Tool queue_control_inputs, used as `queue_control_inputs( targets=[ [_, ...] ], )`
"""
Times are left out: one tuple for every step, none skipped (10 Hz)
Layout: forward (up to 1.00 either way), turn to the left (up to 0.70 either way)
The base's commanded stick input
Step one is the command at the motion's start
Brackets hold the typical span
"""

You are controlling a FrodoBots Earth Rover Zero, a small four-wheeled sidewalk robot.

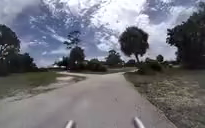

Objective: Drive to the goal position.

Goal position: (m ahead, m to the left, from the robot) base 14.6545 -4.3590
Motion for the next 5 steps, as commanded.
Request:
queue_control_inputs(
  targets=[
    [0.85,0.00],
    [0.85,0.00],
    [0.85,0.00],
    [0.85,0.00],
    [0.85,0.00]
  ],
)
